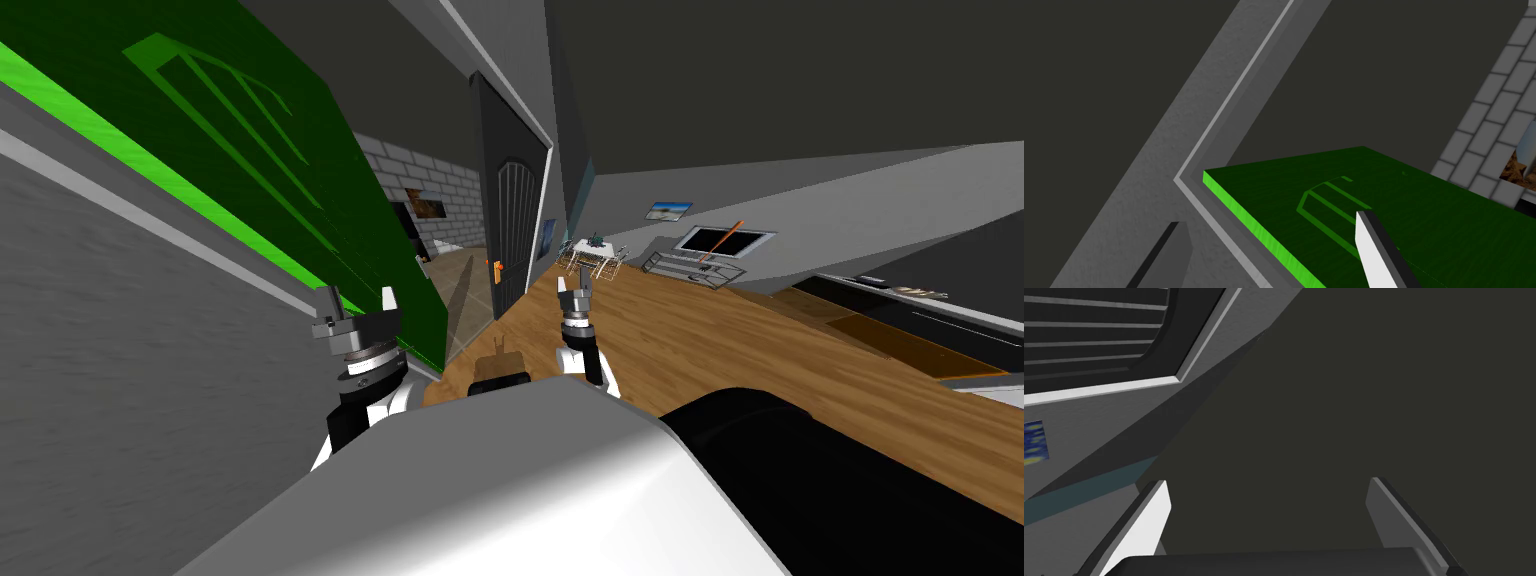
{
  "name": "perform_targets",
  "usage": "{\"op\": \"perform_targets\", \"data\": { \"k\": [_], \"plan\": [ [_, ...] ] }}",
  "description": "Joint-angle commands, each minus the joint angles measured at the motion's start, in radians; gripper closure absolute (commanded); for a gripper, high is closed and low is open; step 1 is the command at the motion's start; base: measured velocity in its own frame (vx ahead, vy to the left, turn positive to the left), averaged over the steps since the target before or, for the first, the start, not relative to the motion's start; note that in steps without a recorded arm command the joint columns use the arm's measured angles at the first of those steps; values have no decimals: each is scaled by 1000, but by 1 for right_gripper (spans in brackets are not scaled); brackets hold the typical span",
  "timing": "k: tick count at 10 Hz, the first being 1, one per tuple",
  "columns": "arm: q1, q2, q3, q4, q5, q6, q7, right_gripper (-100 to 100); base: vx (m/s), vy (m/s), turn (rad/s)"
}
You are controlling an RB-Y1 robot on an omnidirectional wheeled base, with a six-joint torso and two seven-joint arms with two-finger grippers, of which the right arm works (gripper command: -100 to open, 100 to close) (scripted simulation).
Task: Push the door open
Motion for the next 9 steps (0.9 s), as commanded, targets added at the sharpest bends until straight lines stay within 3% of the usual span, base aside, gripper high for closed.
{"op": "perform_targets", "data": {
  "k": [1, 4, 9],
  "plan": [
    [-25, -7, 5, 43, 6, -2, -10, -100, 46, -31, 68],
    [-60, -15, 11, 104, 15, -5, -25, -100, 63, -44, 36],
    [-148, -33, 28, 252, 37, -13, -61, -100, 78, -47, 54]
  ]
}}
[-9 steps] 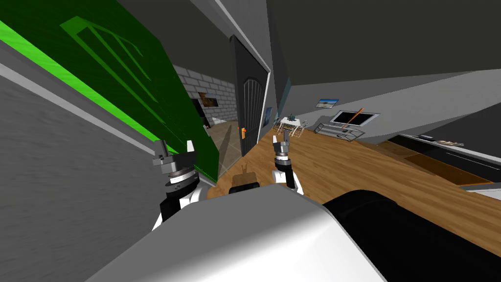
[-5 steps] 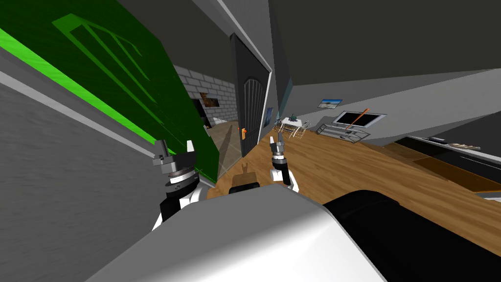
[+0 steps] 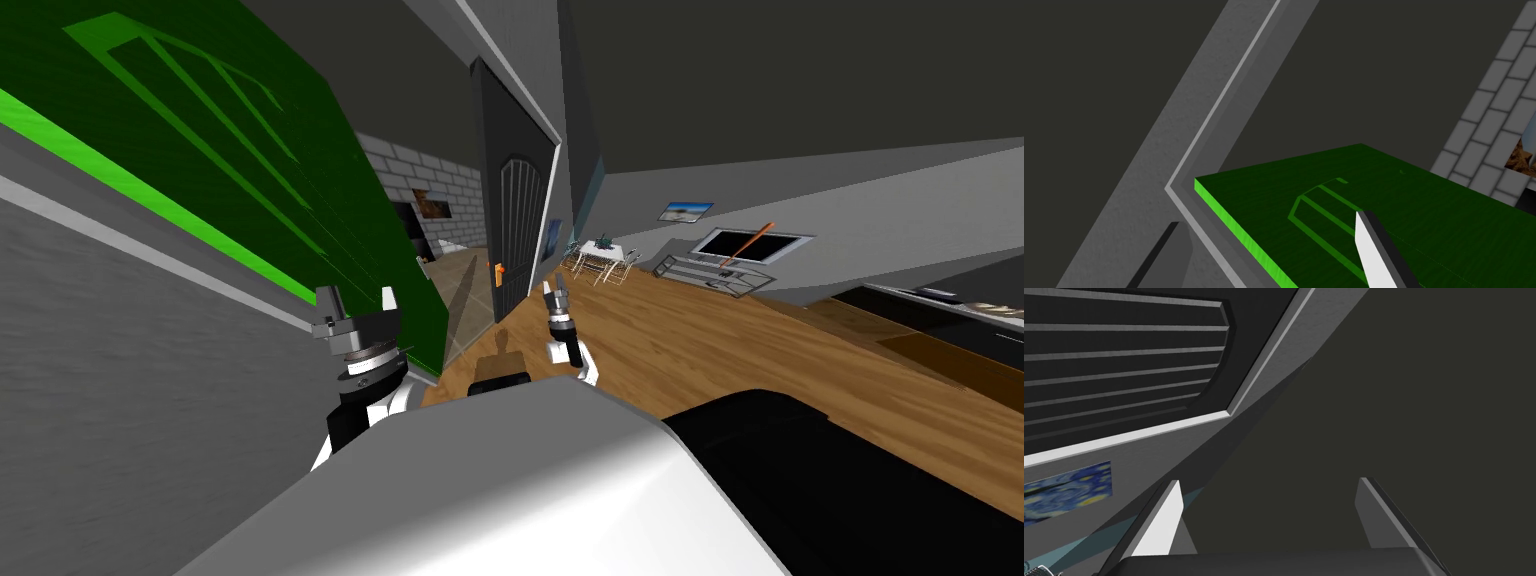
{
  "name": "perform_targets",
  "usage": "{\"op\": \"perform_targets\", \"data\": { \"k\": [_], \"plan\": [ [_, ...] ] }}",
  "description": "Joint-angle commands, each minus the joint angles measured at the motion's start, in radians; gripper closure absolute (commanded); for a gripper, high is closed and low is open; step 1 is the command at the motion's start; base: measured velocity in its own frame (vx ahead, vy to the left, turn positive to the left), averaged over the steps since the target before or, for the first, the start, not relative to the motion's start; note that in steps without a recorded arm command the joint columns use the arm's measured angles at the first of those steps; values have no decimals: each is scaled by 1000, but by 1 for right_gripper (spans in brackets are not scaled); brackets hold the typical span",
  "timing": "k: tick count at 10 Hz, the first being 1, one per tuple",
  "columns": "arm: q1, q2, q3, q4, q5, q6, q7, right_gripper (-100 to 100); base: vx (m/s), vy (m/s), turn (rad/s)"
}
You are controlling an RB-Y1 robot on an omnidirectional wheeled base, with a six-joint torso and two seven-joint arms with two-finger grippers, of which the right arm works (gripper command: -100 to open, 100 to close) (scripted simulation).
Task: Push the door open
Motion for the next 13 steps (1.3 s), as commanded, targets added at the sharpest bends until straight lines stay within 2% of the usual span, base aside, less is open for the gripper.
{"op": "perform_targets", "data": {
  "k": [1, 2, 4, 5, 7, 8, 9, 10, 11, 12, 13],
  "plan": [
    [-28, -4, 9, 50, 9, -9, -13, -100, 79, -61, 70],
    [-28, -4, 9, 61, 9, -9, -13, -100, 49, -51, 22],
    [-74, -12, 18, 128, 21, -13, -32, -100, 61, -56, 61],
    [-74, -12, 18, 140, 21, -13, -32, -100, 58, -43, 23],
    [-122, -20, 27, 206, 33, -17, -52, -100, 56, -42, 57],
    [-122, -20, 27, 224, 33, -17, -52, -100, 57, -45, 32],
    [-148, -24, 32, 259, 39, -20, -63, -100, 50, -54, 46],
    [-148, -24, 32, 268, 39, -20, -63, -100, 35, -49, 24],
    [-173, -27, 37, 307, 45, -22, -73, -100, 50, -51, 48],
    [-173, -27, 37, 312, 45, -22, -73, -100, 45, -40, 30],
    [-200, -31, 42, 349, 52, -25, -84, -100, 44, -49, 54]
  ]
}}
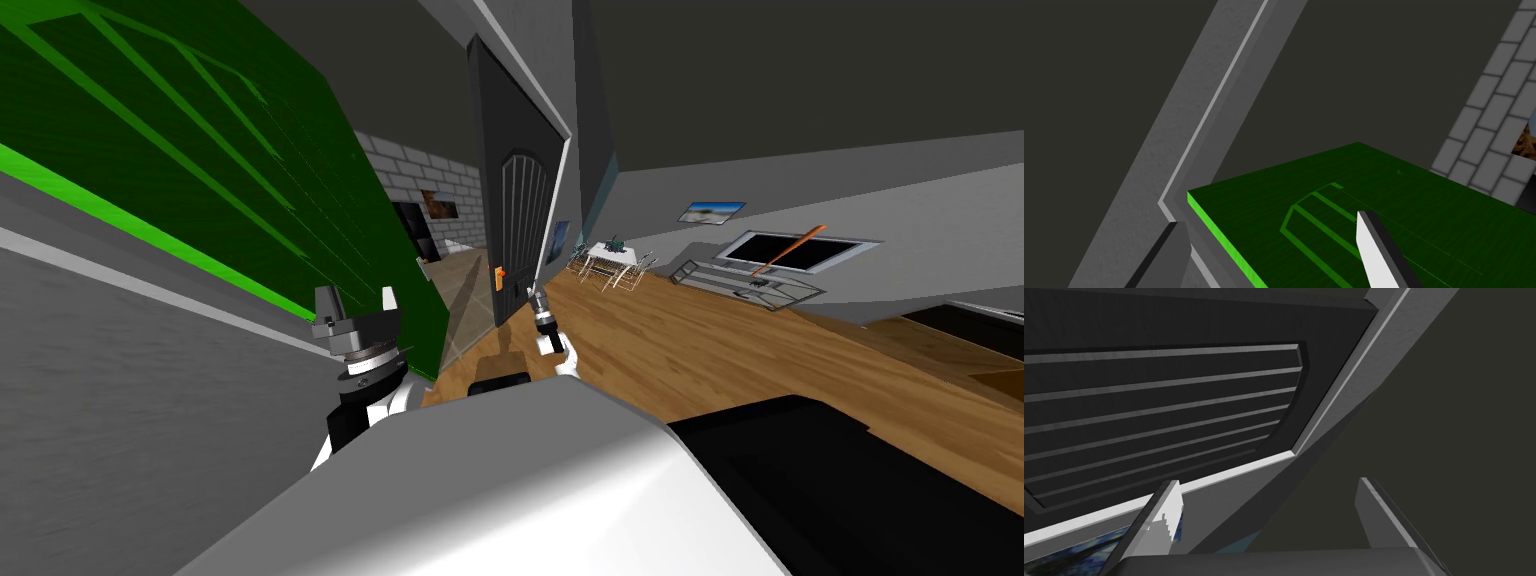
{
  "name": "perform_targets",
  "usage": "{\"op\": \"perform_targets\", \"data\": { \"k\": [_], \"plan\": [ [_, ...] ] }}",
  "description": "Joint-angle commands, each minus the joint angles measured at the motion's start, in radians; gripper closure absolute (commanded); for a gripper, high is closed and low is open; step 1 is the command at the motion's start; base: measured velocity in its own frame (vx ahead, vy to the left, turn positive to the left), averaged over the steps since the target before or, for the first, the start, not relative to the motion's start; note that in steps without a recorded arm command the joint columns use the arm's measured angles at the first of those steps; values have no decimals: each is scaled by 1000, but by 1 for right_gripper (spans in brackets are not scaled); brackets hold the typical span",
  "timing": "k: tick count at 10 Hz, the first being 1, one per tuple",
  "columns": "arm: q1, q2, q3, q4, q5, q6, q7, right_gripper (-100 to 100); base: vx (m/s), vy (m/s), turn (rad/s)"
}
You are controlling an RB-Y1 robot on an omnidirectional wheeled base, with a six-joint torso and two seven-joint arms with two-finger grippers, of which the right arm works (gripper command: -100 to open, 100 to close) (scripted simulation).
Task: Push the door open
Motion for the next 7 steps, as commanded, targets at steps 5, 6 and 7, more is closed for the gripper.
{"op": "perform_targets", "data": {
  "k": [5, 6, 7],
  "plan": [
    [-95, -15, 16, 168, 22, -11, -42, -100, 58, -52, 51],
    [-123, -18, 21, 199, 29, -14, -53, -100, 74, -73, 81],
    [-123, -18, 21, 221, 29, -14, -53, -100, 50, -57, 33]
  ]
}}
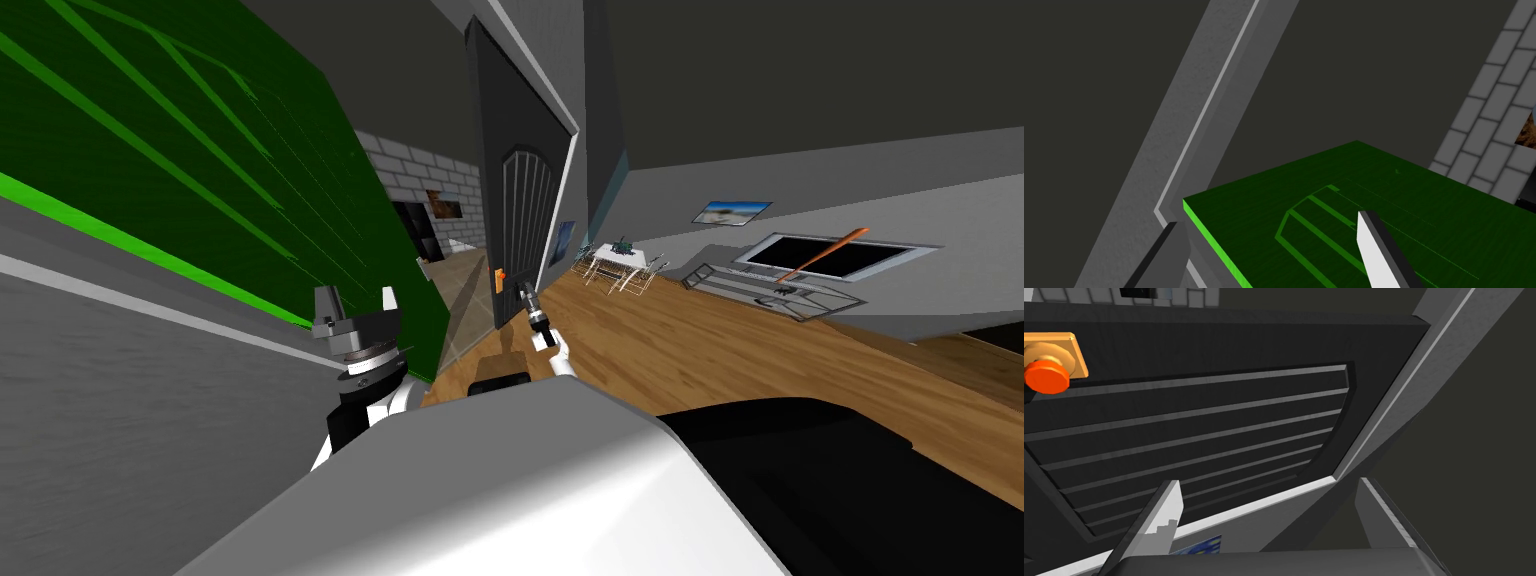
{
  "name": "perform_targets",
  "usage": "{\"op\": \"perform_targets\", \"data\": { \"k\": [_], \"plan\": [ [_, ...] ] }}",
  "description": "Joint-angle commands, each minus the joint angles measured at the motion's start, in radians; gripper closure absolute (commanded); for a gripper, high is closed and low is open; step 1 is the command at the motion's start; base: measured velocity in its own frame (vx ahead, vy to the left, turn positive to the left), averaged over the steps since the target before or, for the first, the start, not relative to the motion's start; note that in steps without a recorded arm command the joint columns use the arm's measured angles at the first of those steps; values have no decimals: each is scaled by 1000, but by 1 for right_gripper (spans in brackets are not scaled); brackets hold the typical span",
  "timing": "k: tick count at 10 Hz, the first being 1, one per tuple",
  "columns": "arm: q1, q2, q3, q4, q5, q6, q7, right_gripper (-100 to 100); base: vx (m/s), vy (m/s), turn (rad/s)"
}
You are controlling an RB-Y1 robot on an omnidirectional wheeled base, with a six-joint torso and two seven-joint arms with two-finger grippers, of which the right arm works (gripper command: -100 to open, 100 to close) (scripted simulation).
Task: Push the door open
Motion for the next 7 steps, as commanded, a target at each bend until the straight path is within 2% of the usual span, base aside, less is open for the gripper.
{"op": "perform_targets", "data": {
  "k": [1, 2, 3, 4, 5, 6, 7],
  "plan": [
    [-32, -6, 5, 50, 7, -2, -16, -100, 57, -59, 50],
    [-32, -6, 5, 62, 7, -2, -16, -100, 42, -50, 33],
    [-59, -9, 11, 100, 14, -4, -27, -100, 35, -48, 47],
    [-59, -9, 11, 110, 14, -4, -27, -100, 35, -41, 38],
    [-87, -12, 16, 145, 21, -7, -39, -100, 42, -47, 57],
    [-87, -12, 16, 158, 21, -7, -39, -100, 39, -42, 35],
    [-115, -15, 21, 199, 28, -9, -50, -100, 51, -57, 44]
  ]
}}
